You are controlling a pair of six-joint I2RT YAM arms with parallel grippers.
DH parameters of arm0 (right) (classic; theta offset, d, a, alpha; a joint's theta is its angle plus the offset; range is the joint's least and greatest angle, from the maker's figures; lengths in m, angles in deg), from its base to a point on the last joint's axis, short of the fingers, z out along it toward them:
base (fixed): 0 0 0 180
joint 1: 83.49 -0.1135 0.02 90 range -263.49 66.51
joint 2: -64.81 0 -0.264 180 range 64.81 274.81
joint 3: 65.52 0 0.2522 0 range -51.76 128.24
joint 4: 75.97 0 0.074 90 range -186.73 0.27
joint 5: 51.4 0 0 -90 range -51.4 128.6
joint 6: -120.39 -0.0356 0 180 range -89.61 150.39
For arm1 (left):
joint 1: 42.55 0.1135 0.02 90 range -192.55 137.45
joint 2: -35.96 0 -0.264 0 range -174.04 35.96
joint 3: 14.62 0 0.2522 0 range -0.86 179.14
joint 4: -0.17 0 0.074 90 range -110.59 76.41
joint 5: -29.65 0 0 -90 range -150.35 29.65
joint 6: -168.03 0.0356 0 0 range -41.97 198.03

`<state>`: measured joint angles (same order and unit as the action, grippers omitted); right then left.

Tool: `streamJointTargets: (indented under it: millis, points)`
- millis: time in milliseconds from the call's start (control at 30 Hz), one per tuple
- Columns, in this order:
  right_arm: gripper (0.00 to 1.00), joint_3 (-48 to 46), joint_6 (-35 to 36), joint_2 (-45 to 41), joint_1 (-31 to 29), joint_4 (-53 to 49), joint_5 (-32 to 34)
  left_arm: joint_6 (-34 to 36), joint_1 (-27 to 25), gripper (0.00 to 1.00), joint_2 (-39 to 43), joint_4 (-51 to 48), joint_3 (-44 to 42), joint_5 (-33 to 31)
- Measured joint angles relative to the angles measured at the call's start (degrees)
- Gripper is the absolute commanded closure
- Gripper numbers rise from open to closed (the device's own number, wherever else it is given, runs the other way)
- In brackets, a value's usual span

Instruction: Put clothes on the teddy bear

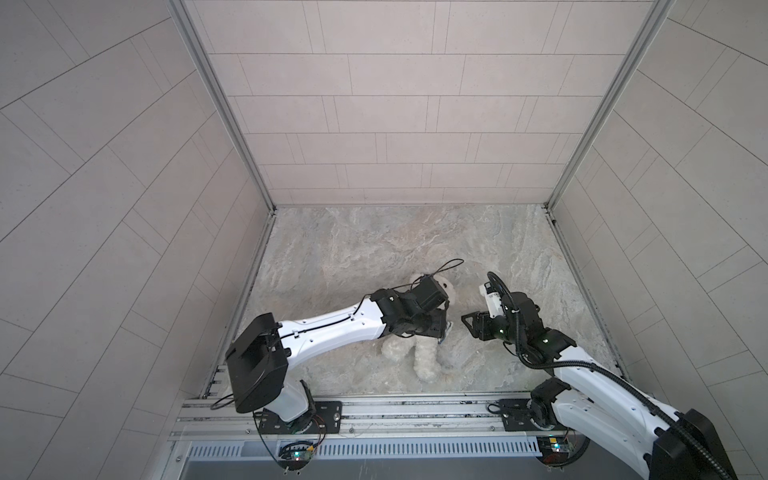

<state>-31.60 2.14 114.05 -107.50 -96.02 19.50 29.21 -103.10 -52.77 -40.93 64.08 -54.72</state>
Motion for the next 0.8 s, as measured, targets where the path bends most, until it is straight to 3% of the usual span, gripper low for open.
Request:
streamJointTargets:
  millis: [167, 333, 567, 800]
  points:
    - [0.42, 0.0, -0.3, 0.8, 0.0, 1.9, 0.3, -4.5, 0.0, 0.36, -2.6, 3.1, -1.8, -0.8]
    - [0.42, 0.1, -0.3, 3.5, 0.0, 3.4, 0.3, -8.0, 0.8, 0.67, -5.0, 7.1, -4.2, -0.8]
    - [0.40, 0.7, -0.1, 7.5, -0.3, 5.7, -0.9, -11.8, 3.9, 1.00, -2.8, 15.0, -11.1, 0.5]
    - [0.36, 6.5, 2.3, 14.1, -1.7, 5.8, -1.8, -11.2, 7.0, 1.00, 2.3, 18.9, -16.3, 2.4]
